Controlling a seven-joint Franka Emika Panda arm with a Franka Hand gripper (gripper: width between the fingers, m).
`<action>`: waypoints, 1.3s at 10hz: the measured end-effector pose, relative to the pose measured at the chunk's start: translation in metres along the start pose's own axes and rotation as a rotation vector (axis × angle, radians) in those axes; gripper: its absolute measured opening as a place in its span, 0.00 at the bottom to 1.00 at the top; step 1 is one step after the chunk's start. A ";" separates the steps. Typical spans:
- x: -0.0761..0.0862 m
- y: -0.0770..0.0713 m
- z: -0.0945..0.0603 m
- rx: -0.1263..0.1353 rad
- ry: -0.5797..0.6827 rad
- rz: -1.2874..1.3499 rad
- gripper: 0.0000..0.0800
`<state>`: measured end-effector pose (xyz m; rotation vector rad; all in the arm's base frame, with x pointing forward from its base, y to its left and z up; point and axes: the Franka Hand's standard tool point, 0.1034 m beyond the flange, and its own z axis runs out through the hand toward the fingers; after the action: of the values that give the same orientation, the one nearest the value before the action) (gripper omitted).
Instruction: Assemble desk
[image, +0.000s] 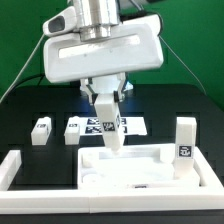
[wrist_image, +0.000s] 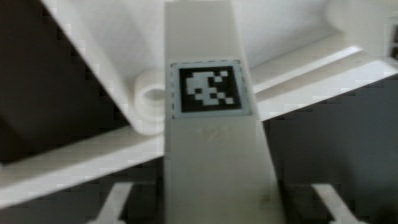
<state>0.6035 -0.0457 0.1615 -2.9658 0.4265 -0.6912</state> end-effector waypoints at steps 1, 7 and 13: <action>0.017 -0.001 -0.008 0.001 0.044 -0.005 0.36; 0.011 0.007 -0.002 -0.053 0.180 -0.050 0.36; 0.010 0.010 0.014 -0.041 0.110 -0.039 0.36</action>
Offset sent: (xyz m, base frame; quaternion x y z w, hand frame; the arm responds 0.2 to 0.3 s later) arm 0.0000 0.0000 0.0000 0.0000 0.0650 0.0000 0.9979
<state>0.6151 -0.0582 0.1521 -2.9918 0.3952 -0.8626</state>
